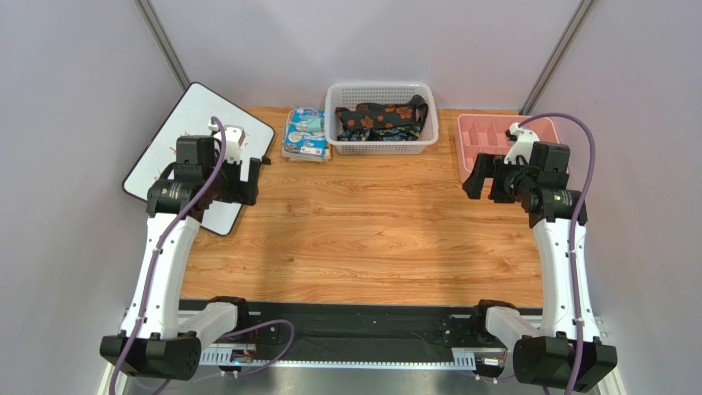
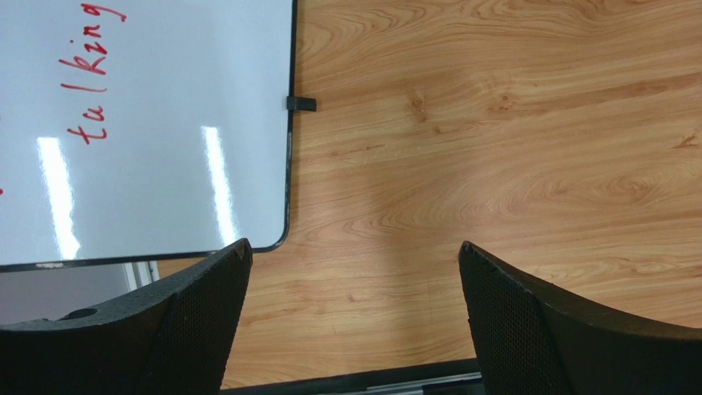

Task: Roll the ties
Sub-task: Pick up the tie from the bin.

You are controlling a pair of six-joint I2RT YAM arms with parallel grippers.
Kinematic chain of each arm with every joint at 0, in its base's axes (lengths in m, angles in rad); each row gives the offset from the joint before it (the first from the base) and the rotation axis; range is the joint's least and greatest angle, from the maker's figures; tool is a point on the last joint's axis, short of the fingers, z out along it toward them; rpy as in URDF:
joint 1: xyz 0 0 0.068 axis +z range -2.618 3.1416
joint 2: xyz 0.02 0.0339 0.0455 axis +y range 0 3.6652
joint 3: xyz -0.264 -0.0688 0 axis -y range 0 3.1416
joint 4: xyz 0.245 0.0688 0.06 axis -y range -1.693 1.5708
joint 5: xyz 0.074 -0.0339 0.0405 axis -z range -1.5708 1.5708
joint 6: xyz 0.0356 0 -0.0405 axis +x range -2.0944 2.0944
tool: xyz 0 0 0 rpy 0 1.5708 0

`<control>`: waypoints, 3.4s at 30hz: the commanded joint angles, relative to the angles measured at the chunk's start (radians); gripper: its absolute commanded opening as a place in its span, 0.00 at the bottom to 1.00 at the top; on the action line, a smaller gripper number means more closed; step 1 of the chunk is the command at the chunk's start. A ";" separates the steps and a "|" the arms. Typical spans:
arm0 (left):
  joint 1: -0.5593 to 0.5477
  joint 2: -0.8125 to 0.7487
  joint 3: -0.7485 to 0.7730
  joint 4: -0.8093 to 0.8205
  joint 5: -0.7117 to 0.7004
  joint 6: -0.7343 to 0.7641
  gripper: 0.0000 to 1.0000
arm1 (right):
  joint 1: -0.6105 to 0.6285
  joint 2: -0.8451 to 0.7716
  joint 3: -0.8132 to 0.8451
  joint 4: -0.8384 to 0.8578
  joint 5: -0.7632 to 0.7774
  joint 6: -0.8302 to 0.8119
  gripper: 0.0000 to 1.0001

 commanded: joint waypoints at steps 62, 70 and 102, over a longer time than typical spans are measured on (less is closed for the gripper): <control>-0.405 1.529 1.088 0.800 -0.368 -0.598 0.99 | -0.075 0.356 0.118 0.038 -0.194 0.049 1.00; -0.422 1.565 1.157 0.713 -0.390 -0.713 1.00 | -0.075 0.375 0.141 0.025 -0.193 0.052 1.00; -0.394 1.592 1.222 1.021 -0.230 -0.536 0.02 | -0.090 0.418 0.213 -0.001 -0.188 0.068 1.00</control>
